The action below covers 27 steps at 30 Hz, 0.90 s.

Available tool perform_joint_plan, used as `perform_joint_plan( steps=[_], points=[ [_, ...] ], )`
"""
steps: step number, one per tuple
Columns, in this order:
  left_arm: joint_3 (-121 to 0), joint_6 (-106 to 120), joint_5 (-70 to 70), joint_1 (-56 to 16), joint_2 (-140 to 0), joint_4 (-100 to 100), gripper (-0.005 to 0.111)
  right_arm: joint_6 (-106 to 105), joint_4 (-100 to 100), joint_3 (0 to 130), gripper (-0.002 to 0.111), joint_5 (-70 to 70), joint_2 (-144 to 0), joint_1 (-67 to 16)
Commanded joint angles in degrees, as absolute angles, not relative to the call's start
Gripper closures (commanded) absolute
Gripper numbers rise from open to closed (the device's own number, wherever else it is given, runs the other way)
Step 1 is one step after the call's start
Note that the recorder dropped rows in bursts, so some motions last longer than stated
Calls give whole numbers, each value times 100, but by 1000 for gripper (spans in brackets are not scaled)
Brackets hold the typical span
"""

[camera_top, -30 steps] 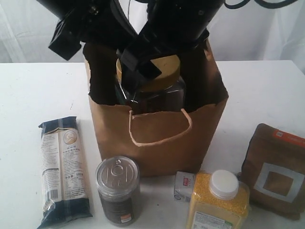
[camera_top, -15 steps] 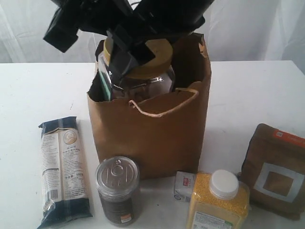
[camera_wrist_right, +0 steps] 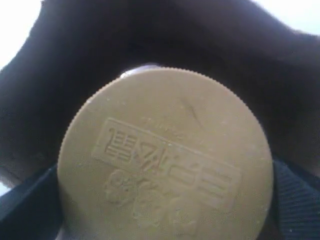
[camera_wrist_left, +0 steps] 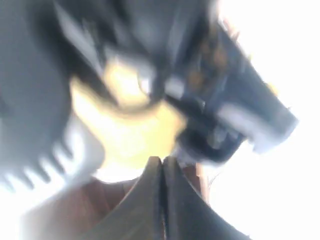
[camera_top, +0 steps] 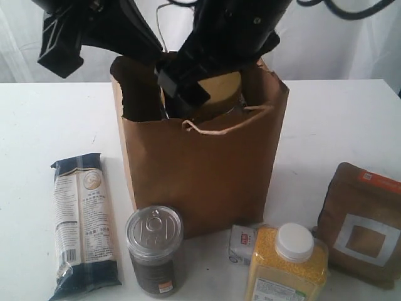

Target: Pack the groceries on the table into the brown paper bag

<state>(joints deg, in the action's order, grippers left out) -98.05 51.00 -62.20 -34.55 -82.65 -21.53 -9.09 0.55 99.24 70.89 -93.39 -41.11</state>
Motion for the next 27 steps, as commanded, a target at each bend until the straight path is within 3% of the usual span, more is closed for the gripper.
perform_joint_plan(
  steps=[1, 4, 6, 8, 10, 13, 16, 18, 20, 22, 25, 27],
  points=[
    [-9772, 4991, -6296, -3443, -8149, -2206, 107, -540, -70, 9797, 34, 6996, -9531, -4118],
    [-9772, 4980, -6265, -3443, -8151, -2206, 107, -2064, -525, 9876, 39, 6996, -9574, -4165],
    [-9772, 4969, -6335, -3443, -8134, -2206, 107, -669, 91, 9861, 44, 6996, -9599, -4138],
    [-9772, 4950, -6356, -3443, -8136, -2181, 107, -1481, 217, 9938, 46, 6996, -9603, -4138],
    [-9772, 4943, -6356, -3443, -8136, -2181, 107, -519, 373, 9913, 48, 6974, -9587, -4101],
    [-9772, 4944, -6263, -3443, -8136, -2181, 107, -1992, 83, 10062, 49, 6996, -9612, -4156],
    [-9772, 4944, -6269, -3443, -8136, -2181, 107, -200, 317, 10099, 49, 6858, -9623, -4100],
    [-9772, 4944, -6276, -3443, -8136, -2181, 107, -1725, 422, 10151, 49, 6996, -9612, -4171],
    [-9772, 4944, -6297, -3443, -8136, -2181, 107, -343, 464, 10126, 49, 6996, -9612, -4121],
    [-9772, 4944, -6258, -3443, -8136, -2181, 107, -1460, 252, 10150, 49, 6996, -9600, -4121],
    [-9772, 4930, -6282, -3443, -8136, -2181, 107, -441, 379, 10168, 49, 6989, -9597, -4096],
    [-9772, 4930, -6269, -3443, -8136, -2181, 107, -1424, 326, 10211, 49, 6996, -9586, -4124]
  ],
)
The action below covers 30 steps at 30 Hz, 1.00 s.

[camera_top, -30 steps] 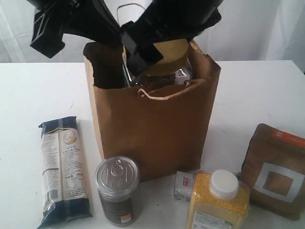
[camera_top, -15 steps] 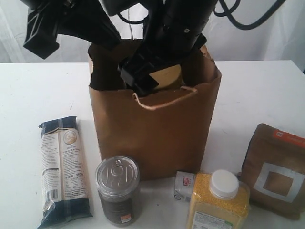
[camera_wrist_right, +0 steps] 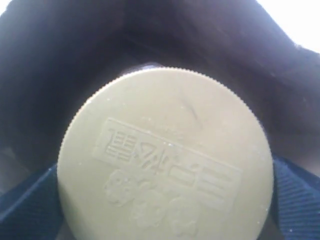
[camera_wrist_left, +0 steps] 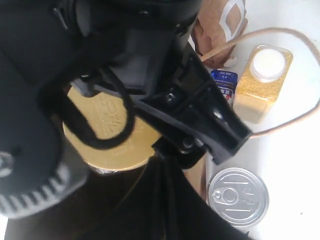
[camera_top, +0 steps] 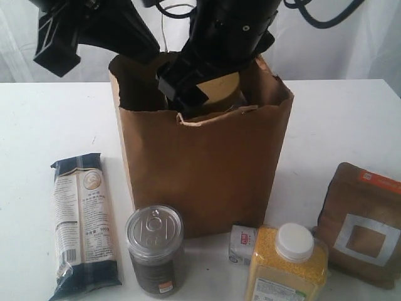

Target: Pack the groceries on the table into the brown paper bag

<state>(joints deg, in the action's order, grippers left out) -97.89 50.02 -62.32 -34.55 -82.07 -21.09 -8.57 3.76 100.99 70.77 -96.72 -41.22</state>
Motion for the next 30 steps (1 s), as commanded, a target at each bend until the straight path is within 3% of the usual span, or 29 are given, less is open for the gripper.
perform_joint_plan(
  steps=[1, 3, 6, 7, 9, 11, 12, 30],
  points=[
    [-9772, 4930, -6281, -3443, -8136, -2181, 107, -1400, 508, 10211, 49, 6996, -9586, -4122],
    [-9772, 4930, -6282, -3443, -8136, -2181, 107, 218, 377, 10211, 49, 6514, -9599, -4059],
    [-9772, 4927, -6309, -3443, -8136, -2192, 107, -1850, -224, 10196, 49, 6844, -9608, -4143],
    [-9772, 4927, -6311, -3443, -8136, -2192, 107, 194, 93, 10155, 49, 6449, -9621, -4122],
    [-9772, 4916, -6310, -3443, -8136, -2215, 107, -1620, -97, 10181, 49, 6996, -9657, -4178],
    [-9772, 4916, -6352, -3443, -8136, -2215, 107, -132, 156, 10152, 49, 6996, -9663, -4111],
    [-9772, 4916, -6352, -3443, -8136, -2215, 107, -1018, 111, 10152, 49, 6996, -9663, -4111],
    [-9626, 5153, -5855, -3443, -8782, -2587, 107, -1457, -792, 10220, 49, 6996, -9201, -4227]
  ],
)
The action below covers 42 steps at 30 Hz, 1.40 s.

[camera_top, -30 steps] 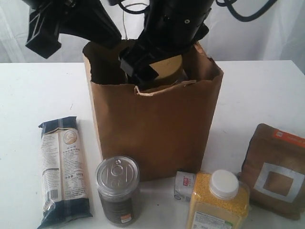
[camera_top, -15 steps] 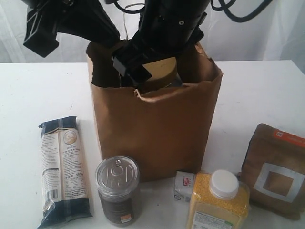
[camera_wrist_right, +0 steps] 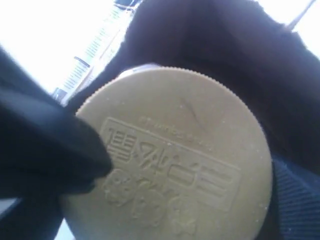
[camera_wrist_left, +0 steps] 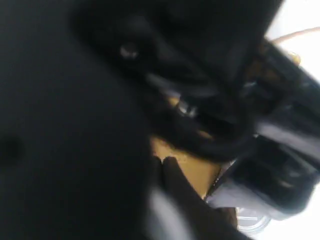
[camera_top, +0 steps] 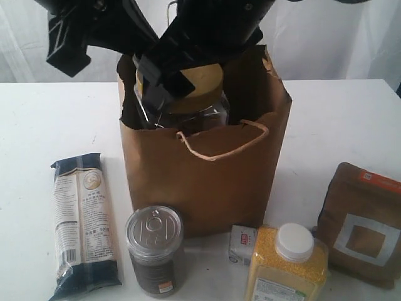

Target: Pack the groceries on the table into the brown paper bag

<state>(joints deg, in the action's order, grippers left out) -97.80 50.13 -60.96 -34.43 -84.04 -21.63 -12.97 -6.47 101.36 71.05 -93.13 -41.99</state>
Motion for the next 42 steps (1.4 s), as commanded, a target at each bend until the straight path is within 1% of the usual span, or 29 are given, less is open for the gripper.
perform_joint_plan(
  steps=[1, 4, 7, 10, 16, 18, 19, 22, 23, 24, 25, 26, 31, 33, 35, 36, 37, 38, 39, 40, 42],
  points=[
    [-9569, 5234, -5858, -3443, -8888, -2633, 107, -1457, -792, 10229, 49, 6996, -9189, -4227],
    [-9497, 5226, -6003, -3443, -9139, -2441, 107, -1457, -804, 10358, 49, 6996, -9179, -4227],
    [-9550, 5242, -5953, -3443, -8778, -2571, 107, -1531, -841, 10356, 49, 6996, -9177, -4227],
    [-9550, 5242, -5938, -3443, -8739, -2571, 107, -1962, -1263, 10356, 49, 6996, -9189, -4227],
    [-9727, 5335, -5869, -3443, -8502, -2690, 107, -2312, -1254, 10317, 49, 6996, -9561, -4227],
    [-9374, 5415, -5501, -3443, -8851, -2817, 107, -2312, -1542, 10331, 49, 6996, -9525, -4227],
    [-9122, 5414, -5665, -3443, -9146, -2827, 107, -2312, -1542, 10331, 49, 6996, -9500, -4227],
    [-9231, 5414, -5713, -3443, -8997, -2827, 107, -2312, -1542, 10331, 49, 6996, -9497, -4227],
    [-9235, 5414, -5751, -3443, -8931, -2750, 107, -2312, -1529, 10331, 44, 6996, -9497, -4227],
    [-9235, 5397, -5776, -3443, -8892, -2687, 107, -2188, -1440, 10321, 19, 6996, -9497, -4227],
    [-9235, 5397, -5787, -3443, -8881, -2649, 107, -2028, -1311, 10321, 6, 6996, -9497, -4227],
    [-9235, 5397, -5763, -3443, -8868, -2639, 107, -2028, -1206, 10321, 3, 6996, -9497, -4227],
    [-9235, 5383, -5808, -3443, -8841, -2651, 107, -1933, -1183, 10321, 3, 6996, -9473, -4227],
    [-9307, 5383, -5808, -3443, -8637, -2634, 107, -1628, -1102, 10331, 3, 6996, -9303, -4227],
    [-9567, 5175, -5729, -3443, -8066, -2355, 107, -1418, -1020, 10331, 3, 6718, -8728, -4227],
    [-9743, 4843, -5700, -3404, -7753, -1877, 107, -1317, -1005, 10331, 6, 6313, -8342, -4227],
    [-9807, 4600, -5673, -3290, -7551, -1735, 107, -1240, -786, 10331, 13, 6152, -8150, -4227],
    [-9817, 4494, -5634, -3151, -7379, -1745, 107, -1127, -568, 10331, 24, 6090, -8022, -4227],
    [-9817, 4167, -5621, -3026, -7095, -1745, 107, -1117, -429, 10331, 51, 6145, -7885, -4227],
    [-9817, 4006, -5707, -2958, -6863, -1731, 107, -1117, -429, 10331, 71, 6205, -7774, -4227],
    [-9817, 3858, -5821, -2860, -6608, -1705, 107, -1131, -429, 10331, 91, 6205, -7652, -4227]
  ],
)
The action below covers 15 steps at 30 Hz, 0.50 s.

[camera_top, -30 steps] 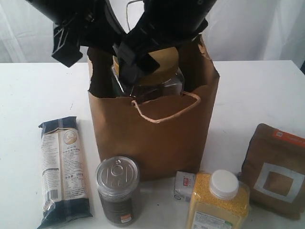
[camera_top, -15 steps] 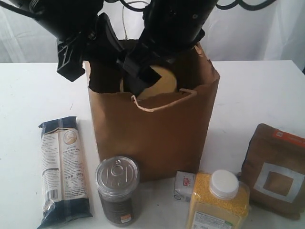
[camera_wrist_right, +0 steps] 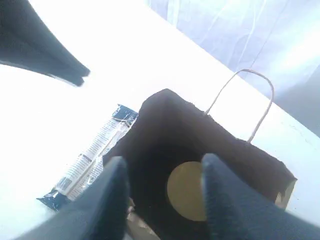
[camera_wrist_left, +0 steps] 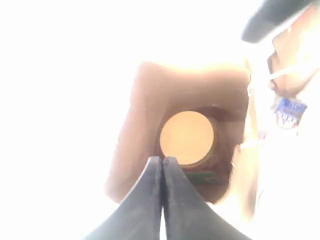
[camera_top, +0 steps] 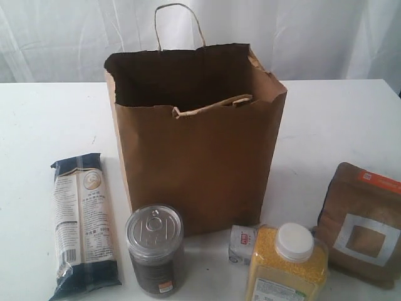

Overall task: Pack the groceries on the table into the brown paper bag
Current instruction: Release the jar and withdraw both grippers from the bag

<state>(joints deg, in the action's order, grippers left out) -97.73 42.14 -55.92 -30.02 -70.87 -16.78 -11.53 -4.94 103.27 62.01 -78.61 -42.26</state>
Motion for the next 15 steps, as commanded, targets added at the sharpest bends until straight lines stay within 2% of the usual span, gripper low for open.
perform_joint_plan(
  steps=[1, 2, 5, 9, 11, 15],
  points=[
    [-9789, 3799, -5835, -2800, -6496, -1667, 107, -1153, -429, 10331, 99, 6194, -7585, -4227],
    [-9651, 3553, -5873, -2682, -6176, -1526, 107, -1177, -388, 10321, 108, 6194, -7432, -4227],
    [-9083, 3111, -5970, -2503, -5476, -1131, 107, -1177, -377, 10151, 108, 6180, -7094, -4227],
    [-7399, 2263, -5574, -2460, -4050, -349, 107, -1177, -232, 9171, 108, 5821, -6231, -4227],
    [-6278, 1298, -4983, -2460, -3044, 364, 107, -1130, -136, 8284, 108, 5042, -5583, -4227],
    [-4813, 0, -4542, -2460, -1812, 1114, 107, -845, 0, 6916, 108, 3959, -4753, -4227]
  ],
)
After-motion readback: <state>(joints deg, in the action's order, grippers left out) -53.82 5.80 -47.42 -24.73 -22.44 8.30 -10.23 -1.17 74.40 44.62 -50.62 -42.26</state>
